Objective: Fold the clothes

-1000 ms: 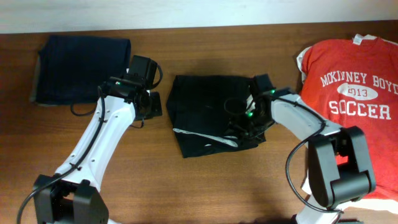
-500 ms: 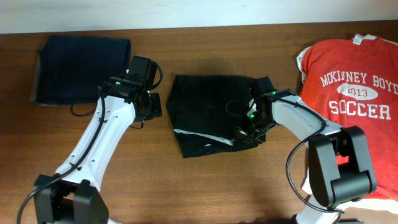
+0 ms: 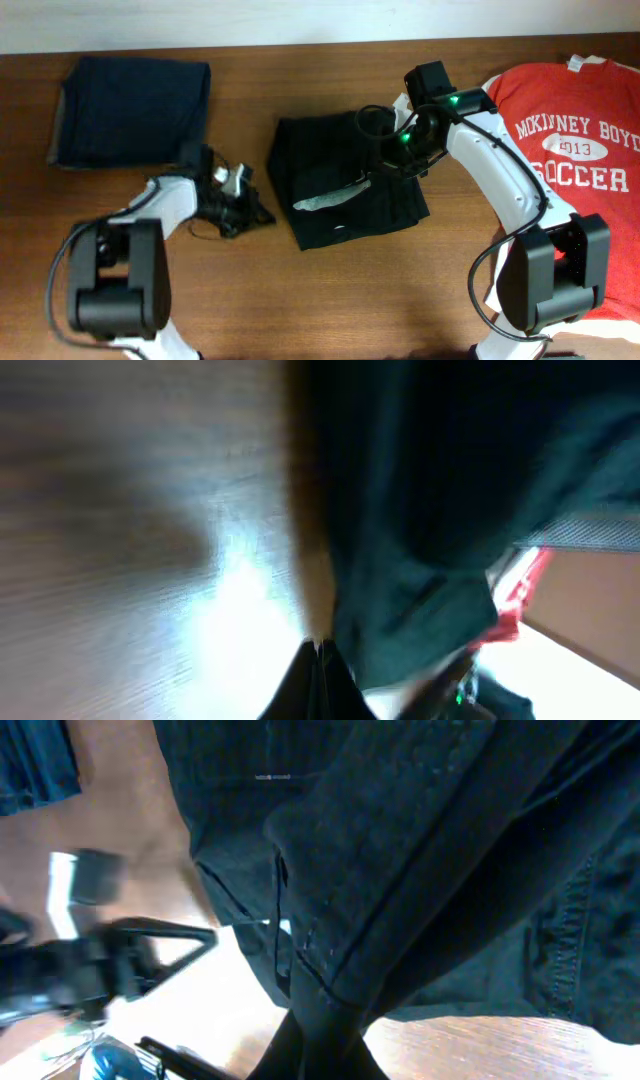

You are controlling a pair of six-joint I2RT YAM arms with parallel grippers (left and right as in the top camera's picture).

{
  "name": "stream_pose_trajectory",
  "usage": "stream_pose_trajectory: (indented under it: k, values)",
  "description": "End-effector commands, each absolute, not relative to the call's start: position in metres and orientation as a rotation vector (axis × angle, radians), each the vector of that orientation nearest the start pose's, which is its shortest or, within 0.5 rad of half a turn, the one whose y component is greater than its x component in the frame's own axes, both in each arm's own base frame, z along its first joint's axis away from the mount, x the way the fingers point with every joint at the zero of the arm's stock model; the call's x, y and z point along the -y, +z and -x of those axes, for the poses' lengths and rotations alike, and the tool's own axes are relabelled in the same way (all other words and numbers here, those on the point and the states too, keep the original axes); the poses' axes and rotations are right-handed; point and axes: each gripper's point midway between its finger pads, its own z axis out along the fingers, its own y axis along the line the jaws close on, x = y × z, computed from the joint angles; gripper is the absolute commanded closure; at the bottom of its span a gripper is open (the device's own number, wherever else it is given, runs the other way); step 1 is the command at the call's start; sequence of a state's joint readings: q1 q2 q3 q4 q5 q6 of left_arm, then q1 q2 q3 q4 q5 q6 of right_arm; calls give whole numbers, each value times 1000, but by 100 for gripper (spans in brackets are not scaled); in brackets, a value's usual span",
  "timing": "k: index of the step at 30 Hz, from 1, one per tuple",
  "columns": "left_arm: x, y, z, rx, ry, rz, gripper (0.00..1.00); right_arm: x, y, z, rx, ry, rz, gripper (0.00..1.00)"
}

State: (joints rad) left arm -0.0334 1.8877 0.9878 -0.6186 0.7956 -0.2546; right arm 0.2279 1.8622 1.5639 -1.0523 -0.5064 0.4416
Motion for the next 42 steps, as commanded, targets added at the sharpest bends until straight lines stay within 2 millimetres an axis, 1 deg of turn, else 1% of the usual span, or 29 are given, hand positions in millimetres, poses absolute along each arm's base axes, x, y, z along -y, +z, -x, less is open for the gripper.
stream_pose_trajectory:
  k: [1,2,4,6,7,8,10,12,13,17,19,20,21,22,24,25,26,27,29,33,34,35,37,38,40,41,42]
  values:
    - [160,17,-289,-2826,-1636,269,100,-167,134,-368,-2972,818,-223,96]
    - [163,21,-291,-2786,-1677,228,99,-167,134,-368,-2972,818,-224,96]
    - [168,34,-294,-2723,-1774,216,99,-164,132,-367,-2981,794,-229,96]
    - [166,42,-301,-2697,-1761,193,100,-164,132,-366,-2985,793,-231,96]
    - [168,45,-300,-2694,-1757,174,99,-164,132,-366,-2984,793,-230,96]
    - [172,37,-297,-2749,-1693,157,100,-164,132,-367,-2983,793,-230,96]
    - [182,12,-287,-2921,-1462,158,100,-164,132,-367,-2984,793,-230,96]
    - [199,4,-289,-2964,-1363,172,99,-164,132,-366,-2984,793,-230,96]
    - [196,-2,-290,-2996,-1291,243,100,-164,132,-366,-2988,793,-232,96]
    - [174,-22,-287,-3080,-1038,299,99,-162,131,-364,-2995,775,-223,96]
    - [163,-29,-290,-3092,-921,315,99,-145,123,-355,-3053,635,-261,96]
    - [161,-30,-290,-3094,-905,316,100,-148,124,-353,-3061,674,-258,96]
    - [159,-31,-290,-3098,-882,319,100,-157,131,-350,-3051,806,-194,96]
    - [159,-32,-290,-3098,-876,319,99,-158,137,-348,-3043,913,-204,96]
    - [158,-32,-290,-3099,-863,320,100,-146,136,-346,-3054,906,-223,96]
    - [155,-34,-290,-3103,-833,323,100,-135,135,-342,-3075,903,-239,96]
    - [153,-35,-290,-3108,-821,326,99,-129,135,-337,-3094,902,-236,96]
    - [152,-36,-291,-3108,-799,327,100,-130,136,-333,-3103,917,-210,96]
    - [149,-38,-291,-3112,-768,331,99,-138,143,-324,-3102,1022,-134,96]
    - [147,-38,-291,-3112,-753,331,99,-134,140,-317,-3137,990,-103,96]
    - [147,-38,-291,-3112,-751,331,99,-132,134,-313,-3162,954,-102,96]
    - [147,-38,-292,-3109,-751,330,100,-131,122,-304,-3206,904,-93,96]
    - [142,-40,-293,-3108,-704,331,99,-136,99,-289,-3251,899,-73,96]
    - [142,-40,-294,-3106,-700,331,99,-138,81,-279,-3278,892,-70,96]
    - [140,-34,-300,-3082,-675,321,100,-129,47,-265,-3325,778,-149,96]
    - [134,-13,-316,-3015,-607,297,99,-124,24,-261,-3314,723,-168,96]
    - [131,1,-324,-2982,-576,288,99,-124,22,-262,-3305,721,-163,96]
